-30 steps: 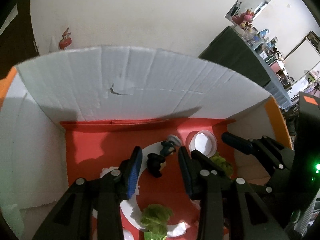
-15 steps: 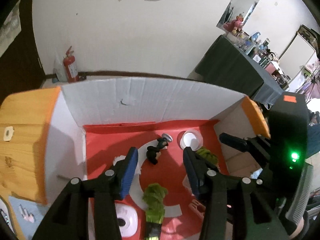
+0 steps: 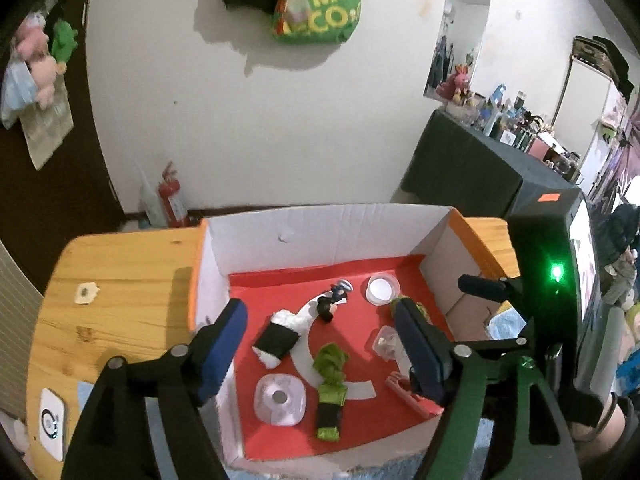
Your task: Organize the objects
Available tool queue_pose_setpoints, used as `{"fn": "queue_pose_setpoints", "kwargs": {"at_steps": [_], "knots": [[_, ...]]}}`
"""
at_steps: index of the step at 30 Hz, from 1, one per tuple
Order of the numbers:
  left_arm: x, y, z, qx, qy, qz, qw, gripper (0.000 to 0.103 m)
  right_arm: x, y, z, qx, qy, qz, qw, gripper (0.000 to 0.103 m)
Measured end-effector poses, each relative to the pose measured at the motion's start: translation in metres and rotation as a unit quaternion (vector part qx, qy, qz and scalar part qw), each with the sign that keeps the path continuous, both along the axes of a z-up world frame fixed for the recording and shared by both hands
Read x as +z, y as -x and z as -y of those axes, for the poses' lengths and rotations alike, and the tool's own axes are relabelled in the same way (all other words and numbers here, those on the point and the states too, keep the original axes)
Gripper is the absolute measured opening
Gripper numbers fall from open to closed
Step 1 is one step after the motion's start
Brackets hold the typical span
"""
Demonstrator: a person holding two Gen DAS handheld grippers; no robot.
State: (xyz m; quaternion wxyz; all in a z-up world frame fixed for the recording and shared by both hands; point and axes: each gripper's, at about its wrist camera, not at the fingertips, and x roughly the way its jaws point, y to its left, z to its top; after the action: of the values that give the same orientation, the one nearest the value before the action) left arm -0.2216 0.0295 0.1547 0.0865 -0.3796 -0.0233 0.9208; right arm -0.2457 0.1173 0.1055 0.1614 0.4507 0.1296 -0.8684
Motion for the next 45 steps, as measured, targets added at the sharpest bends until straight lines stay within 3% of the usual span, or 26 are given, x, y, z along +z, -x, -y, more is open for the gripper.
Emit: {"fn": "queue_pose_setpoints", "kwargs": {"at_steps": [11, 15, 20, 31, 39, 45], "knots": [[0.004, -0.06, 0.014, 0.044, 0.009, -0.052, 0.9977, 0.085, 0.016, -0.053, -0.022, -0.016, 0.043, -0.049, 0.998, 0.086], [-0.003, -0.081, 0.019, 0.058, 0.005, -0.059, 0.9966, 0.088, 0.018, -0.075, -0.03, -0.021, 0.058, -0.061, 0.996, 0.094], [-0.017, -0.106, 0.023, 0.074, 0.009, -0.066, 0.9951, 0.091, 0.016, -0.102, -0.042, -0.031, 0.088, -0.067, 0.993, 0.095], [-0.076, -0.144, 0.025, 0.093, 0.006, -0.029, 0.9952, 0.093, -0.026, -0.146, -0.058, -0.067, 0.081, -0.073, 0.992, 0.098], [-0.12, -0.15, 0.013, 0.09, 0.026, 0.014, 0.9955, 0.097, -0.067, -0.141, -0.062, -0.076, 0.073, -0.028, 0.994, 0.098], [-0.135, -0.146, 0.007, 0.089, 0.036, 0.031, 0.9949, 0.097, -0.081, -0.136, -0.064, -0.09, 0.063, -0.013, 0.994, 0.098]]}}
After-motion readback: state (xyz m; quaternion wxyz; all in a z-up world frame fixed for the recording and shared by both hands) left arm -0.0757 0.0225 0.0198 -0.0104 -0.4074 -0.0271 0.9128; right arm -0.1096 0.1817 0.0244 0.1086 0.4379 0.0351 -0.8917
